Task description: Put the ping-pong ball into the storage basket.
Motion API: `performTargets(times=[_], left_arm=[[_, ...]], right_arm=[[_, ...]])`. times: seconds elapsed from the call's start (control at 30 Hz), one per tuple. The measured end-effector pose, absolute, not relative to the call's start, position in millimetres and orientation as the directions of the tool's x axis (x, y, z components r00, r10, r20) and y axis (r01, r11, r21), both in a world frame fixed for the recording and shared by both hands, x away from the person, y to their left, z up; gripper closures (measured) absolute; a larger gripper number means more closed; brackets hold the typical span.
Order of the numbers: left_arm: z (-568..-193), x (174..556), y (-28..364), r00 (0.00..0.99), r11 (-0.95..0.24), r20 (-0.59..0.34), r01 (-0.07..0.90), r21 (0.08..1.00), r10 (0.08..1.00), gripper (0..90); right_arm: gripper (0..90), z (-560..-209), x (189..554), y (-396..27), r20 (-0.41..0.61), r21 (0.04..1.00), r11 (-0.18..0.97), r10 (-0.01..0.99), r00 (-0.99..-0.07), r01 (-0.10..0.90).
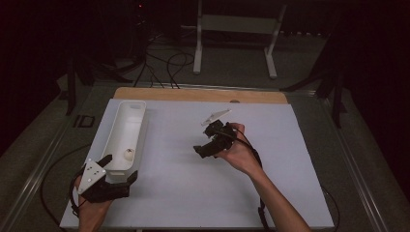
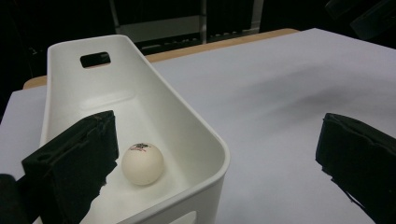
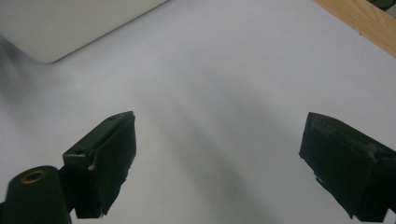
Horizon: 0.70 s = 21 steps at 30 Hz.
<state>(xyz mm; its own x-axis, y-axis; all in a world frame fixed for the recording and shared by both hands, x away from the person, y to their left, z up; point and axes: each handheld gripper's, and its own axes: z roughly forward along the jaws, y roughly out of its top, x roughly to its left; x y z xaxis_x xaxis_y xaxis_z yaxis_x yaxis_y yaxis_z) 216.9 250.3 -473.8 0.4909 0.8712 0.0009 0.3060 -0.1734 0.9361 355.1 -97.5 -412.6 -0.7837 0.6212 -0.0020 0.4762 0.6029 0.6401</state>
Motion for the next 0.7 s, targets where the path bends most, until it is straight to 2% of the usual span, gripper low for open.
performTargets(times=[0.7], left_arm=[[-475, 219, 250, 0.49, -0.172, -0.003, 0.313, 0.934, 0.872, 0.0]], right_arm=[[10.8, -424, 344, -133, 0.015, 0.66, 0.559, 0.659, -0.752, 0.502]])
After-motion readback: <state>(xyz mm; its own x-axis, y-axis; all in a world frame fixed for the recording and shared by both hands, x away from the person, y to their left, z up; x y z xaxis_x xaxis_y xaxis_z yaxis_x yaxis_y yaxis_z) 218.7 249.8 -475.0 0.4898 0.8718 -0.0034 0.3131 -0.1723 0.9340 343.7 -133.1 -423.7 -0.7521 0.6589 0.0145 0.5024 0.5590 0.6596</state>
